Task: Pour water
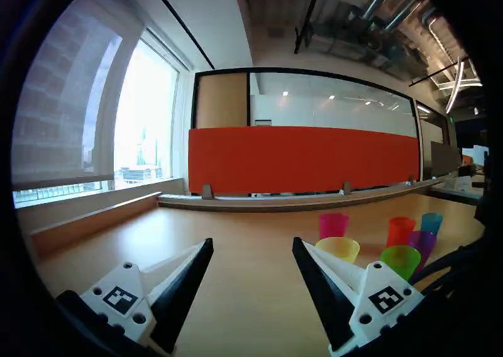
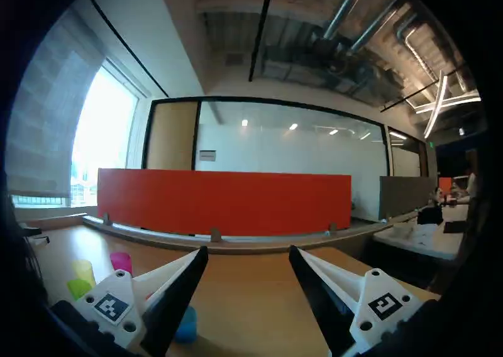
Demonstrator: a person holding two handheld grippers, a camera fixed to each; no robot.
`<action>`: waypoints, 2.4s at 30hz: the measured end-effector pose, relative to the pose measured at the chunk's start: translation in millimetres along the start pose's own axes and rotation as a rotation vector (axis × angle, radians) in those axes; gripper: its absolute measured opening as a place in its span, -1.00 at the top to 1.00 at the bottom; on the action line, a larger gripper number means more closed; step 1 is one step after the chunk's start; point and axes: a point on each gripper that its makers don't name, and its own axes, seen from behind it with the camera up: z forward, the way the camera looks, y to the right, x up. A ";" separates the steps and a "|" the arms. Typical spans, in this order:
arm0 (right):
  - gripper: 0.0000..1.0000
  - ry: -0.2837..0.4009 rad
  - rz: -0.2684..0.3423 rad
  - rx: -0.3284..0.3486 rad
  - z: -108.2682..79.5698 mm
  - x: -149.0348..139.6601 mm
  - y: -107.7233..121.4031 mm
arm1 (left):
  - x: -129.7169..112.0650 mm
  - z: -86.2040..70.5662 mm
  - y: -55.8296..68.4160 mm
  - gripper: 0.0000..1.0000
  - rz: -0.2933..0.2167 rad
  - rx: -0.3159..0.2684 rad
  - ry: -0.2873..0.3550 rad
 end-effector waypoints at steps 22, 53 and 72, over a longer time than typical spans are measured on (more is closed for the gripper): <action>-1.00 -0.034 0.009 0.023 3.0 -66.7 -5.0 | -6.1 0.2 -1.2 -0.87 0.004 -0.001 -0.006; -1.00 -0.093 0.032 0.049 10.2 -102.0 -5.7 | -5.1 3.4 0.3 -0.87 0.006 -0.002 -0.008; -1.00 -0.094 0.035 0.060 8.5 -101.9 -6.8 | -6.0 2.8 1.9 -0.87 0.006 -0.002 -0.008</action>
